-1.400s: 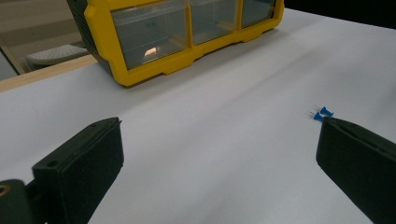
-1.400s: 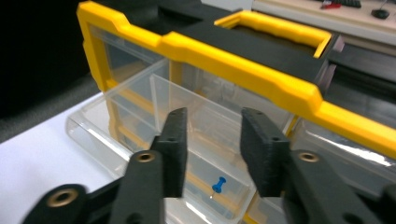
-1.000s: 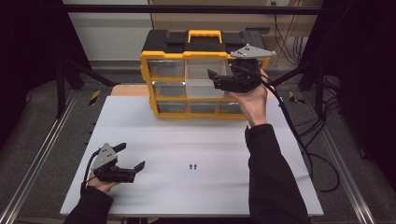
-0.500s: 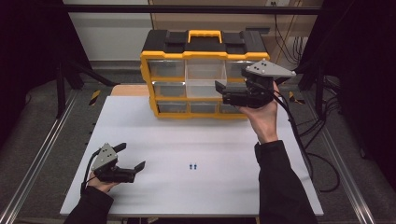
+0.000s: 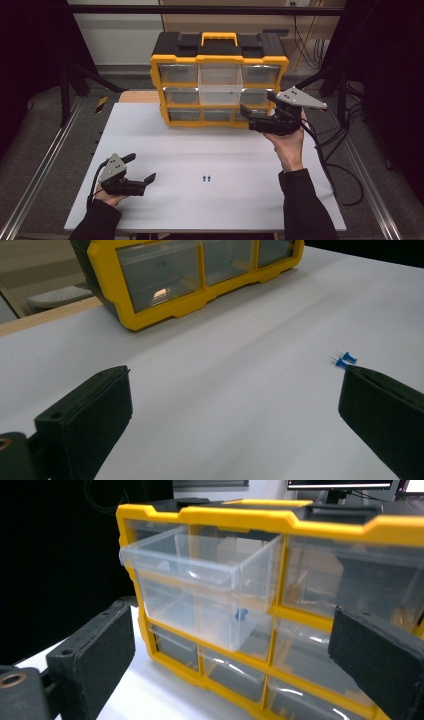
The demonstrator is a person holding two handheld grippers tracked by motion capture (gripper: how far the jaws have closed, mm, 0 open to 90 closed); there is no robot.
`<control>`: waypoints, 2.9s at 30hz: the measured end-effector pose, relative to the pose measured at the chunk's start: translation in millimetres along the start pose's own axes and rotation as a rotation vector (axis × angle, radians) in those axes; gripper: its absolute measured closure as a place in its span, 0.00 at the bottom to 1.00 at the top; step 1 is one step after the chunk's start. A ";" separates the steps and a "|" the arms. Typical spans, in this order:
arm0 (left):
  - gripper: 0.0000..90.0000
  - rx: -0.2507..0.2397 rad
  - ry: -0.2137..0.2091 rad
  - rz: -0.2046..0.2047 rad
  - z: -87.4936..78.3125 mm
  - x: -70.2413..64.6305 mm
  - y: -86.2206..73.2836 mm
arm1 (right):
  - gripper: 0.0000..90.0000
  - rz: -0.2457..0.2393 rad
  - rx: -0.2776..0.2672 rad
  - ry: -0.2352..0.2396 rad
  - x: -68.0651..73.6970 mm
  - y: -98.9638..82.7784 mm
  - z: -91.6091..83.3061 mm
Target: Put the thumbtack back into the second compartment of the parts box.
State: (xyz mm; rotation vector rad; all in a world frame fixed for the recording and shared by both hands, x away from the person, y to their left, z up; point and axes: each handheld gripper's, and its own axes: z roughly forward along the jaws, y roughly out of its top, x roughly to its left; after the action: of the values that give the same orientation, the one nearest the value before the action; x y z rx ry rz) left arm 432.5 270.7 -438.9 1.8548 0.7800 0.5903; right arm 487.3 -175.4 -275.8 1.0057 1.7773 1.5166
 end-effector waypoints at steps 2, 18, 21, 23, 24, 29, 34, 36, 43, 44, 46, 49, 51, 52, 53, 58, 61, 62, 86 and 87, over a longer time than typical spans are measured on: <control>0.01 0.000 0.000 0.000 0.0 0.0 0.0 | 0.05 0.003 -0.004 0.002 -0.5 -8.2 -3.1; 0.01 0.000 -0.002 -0.001 0.1 0.0 -0.1 | 0.05 0.016 0.025 0.026 16.4 -53.0 -7.0; 0.01 -0.001 -0.002 -0.002 0.3 -0.1 -0.1 | 0.06 0.022 0.042 0.036 21.8 -64.4 -6.4; 0.01 0.000 -0.002 -0.003 0.3 -0.1 -0.2 | 0.06 0.025 0.049 0.037 23.8 -69.7 -6.2; 0.01 0.000 -0.002 -0.003 0.3 -0.1 -0.2 | 0.06 0.025 0.049 0.037 23.8 -69.7 -6.2; 0.01 -0.001 -0.003 -0.004 0.3 0.1 -0.3 | 0.06 0.034 0.074 0.045 27.5 -83.5 -3.9; 0.01 0.003 -0.001 -0.004 0.4 0.5 -0.7 | 0.06 0.031 0.101 0.057 35.0 -94.0 1.4; 0.01 0.000 -0.002 -0.004 0.1 0.5 -0.5 | 0.07 0.034 0.107 0.064 38.5 -97.5 3.4; 0.01 -0.002 0.000 -0.003 -0.2 0.4 -0.1 | 0.07 0.030 0.147 0.097 49.3 -110.4 12.1; 0.01 -0.002 0.000 -0.003 -0.2 0.4 -0.1 | 0.07 0.030 0.147 0.097 49.3 -110.4 12.1; 0.01 -0.002 0.000 -0.001 -0.2 0.4 0.0 | 0.07 0.036 0.159 0.107 52.0 -113.6 14.8; 0.00 -0.003 0.001 -0.001 -0.4 0.5 0.1 | 0.08 0.021 0.187 0.116 55.5 -120.3 20.2; 0.01 -0.002 0.001 0.000 -0.3 0.2 0.1 | 0.08 0.024 0.203 0.124 57.8 -123.6 22.7; 0.01 -0.002 0.001 0.000 -0.3 0.2 0.1 | 0.09 0.019 0.208 0.132 58.5 -125.4 23.9; 0.01 -0.002 0.000 0.000 0.0 0.0 0.0 | 0.09 0.026 0.216 0.135 60.1 -127.1 25.1; 0.01 -0.001 0.001 0.000 -0.1 -0.1 0.1 | 0.10 0.032 0.247 0.149 65.1 -135.1 31.6; 0.01 -0.002 0.001 0.001 -0.3 -0.3 0.4 | 0.11 0.022 0.274 0.150 68.1 -142.7 36.8; 0.01 -0.002 0.001 0.001 -0.3 -0.3 0.4 | 0.11 0.022 0.274 0.150 68.1 -142.7 36.8; 0.01 0.002 0.000 0.004 0.5 -0.7 0.1 | 0.25 -0.003 0.426 0.181 85.6 -186.0 62.8; 0.01 0.002 0.000 0.004 0.5 -0.7 0.1 | 0.25 -0.003 0.426 0.181 85.6 -186.0 62.8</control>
State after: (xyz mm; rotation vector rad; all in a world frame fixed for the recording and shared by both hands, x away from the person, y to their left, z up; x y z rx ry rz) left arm 432.5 269.8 -439.1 1.8581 0.7772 0.5918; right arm 461.3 -81.8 -466.6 1.0862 2.2935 1.2860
